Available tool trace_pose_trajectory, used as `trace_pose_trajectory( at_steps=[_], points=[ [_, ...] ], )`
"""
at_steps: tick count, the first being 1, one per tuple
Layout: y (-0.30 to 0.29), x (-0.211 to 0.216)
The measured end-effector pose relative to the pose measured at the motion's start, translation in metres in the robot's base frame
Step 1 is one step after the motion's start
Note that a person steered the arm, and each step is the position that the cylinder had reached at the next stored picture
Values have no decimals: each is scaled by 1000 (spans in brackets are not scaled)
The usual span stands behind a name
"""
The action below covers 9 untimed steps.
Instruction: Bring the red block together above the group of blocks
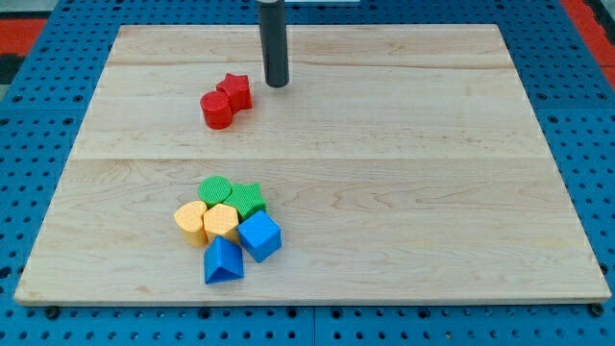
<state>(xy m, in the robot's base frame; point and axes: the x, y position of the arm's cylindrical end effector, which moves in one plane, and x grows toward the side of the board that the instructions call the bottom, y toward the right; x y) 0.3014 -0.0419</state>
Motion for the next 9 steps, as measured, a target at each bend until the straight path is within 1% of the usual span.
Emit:
trace_pose_trajectory(
  at_steps=[1, 2, 6, 8, 9],
  points=[
    [-30, -3],
    [-60, 7],
    [-69, 70],
    [-94, 98],
    [-94, 112]
  ],
)
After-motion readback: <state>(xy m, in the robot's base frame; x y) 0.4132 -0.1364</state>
